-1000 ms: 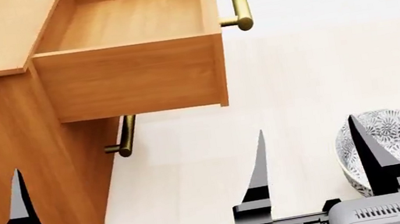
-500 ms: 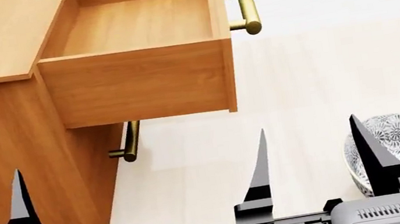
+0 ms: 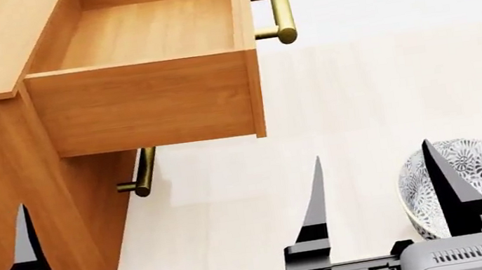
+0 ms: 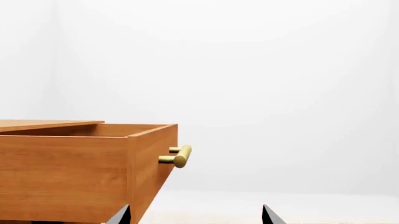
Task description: Put the ketchup in the top drawer of the cabinet.
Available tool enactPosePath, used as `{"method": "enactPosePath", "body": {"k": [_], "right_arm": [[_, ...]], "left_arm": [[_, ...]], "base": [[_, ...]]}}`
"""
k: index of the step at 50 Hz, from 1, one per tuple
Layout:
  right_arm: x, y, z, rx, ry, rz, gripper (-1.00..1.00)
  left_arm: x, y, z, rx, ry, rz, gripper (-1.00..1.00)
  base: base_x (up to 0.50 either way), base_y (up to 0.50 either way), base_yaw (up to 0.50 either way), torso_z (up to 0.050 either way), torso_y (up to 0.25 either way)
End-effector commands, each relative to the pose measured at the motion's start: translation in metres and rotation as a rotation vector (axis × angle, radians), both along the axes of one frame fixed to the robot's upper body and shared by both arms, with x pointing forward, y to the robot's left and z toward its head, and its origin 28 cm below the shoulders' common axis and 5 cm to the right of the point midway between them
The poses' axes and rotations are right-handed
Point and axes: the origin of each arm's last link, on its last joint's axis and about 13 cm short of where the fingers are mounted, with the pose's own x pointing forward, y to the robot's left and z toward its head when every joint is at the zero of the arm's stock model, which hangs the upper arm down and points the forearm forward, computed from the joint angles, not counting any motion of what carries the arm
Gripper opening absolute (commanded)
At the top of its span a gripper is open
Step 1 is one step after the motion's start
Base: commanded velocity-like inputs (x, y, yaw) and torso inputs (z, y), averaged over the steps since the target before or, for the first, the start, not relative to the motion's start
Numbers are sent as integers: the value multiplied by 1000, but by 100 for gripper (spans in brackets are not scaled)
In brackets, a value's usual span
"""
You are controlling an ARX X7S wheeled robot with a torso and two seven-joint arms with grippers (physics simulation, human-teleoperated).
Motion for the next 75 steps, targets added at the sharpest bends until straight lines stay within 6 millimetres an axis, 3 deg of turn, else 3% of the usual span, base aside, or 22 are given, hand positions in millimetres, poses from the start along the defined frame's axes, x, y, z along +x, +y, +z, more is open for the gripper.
{"method": "enactPosePath", "body": {"k": [1,9,55,67,75], "right_arm": [[1,-1,-1,1,-1,0,100],[-1,-8,5,-44,-37,2,100],[3,-122,8,-94,39,-183,100],[-4,-144,6,-123,88,-71,100],[-26,-148,-2,-155,122,37,100]], "left_arm": [[1,0,-1,2,3,2,100],[2,0,-1,4,5,4,100],[-1,-3,-8,7,21,29,100],[-5,-3,-10,11,27,43,100],[-6,-5,-9,16,28,47,100]], "base": [[0,0,0,0,0],[0,0,0,0,0],[0,0,0,0,0],[0,0,0,0,0],[0,0,0,0,0]]}}
